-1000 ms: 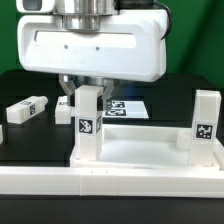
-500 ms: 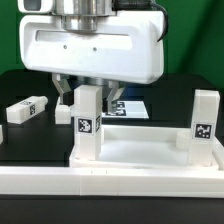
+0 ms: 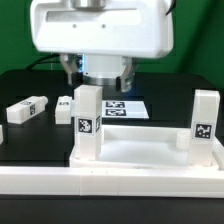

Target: Assemble desk

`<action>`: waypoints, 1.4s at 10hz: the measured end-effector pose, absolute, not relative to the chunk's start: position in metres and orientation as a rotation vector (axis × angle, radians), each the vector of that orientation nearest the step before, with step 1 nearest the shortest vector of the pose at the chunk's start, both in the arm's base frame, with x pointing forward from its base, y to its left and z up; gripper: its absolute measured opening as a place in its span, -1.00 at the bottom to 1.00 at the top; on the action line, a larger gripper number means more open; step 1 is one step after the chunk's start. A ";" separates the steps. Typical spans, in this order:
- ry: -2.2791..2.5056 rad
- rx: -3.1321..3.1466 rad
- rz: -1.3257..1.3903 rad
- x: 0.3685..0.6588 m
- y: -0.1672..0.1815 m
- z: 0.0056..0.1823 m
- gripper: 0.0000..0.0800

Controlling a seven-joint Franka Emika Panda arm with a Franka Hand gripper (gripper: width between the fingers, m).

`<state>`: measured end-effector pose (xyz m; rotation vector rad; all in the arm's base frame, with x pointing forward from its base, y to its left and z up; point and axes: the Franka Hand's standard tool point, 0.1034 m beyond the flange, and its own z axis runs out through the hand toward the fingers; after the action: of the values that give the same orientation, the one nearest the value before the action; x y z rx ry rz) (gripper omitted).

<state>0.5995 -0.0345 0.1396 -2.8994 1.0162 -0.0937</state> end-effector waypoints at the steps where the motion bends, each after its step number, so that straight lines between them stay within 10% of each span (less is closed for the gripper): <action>1: 1.037 -2.887 -0.092 0.597 -0.024 0.142 0.62; 14: 1.220 -2.816 -0.069 0.565 0.002 0.121 0.62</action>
Offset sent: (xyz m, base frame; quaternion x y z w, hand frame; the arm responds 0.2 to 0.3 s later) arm 0.0000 0.0000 0.0000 0.0000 0.0000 0.0000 1.0000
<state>0.5653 0.0019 0.1209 -2.8157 1.2200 -0.0694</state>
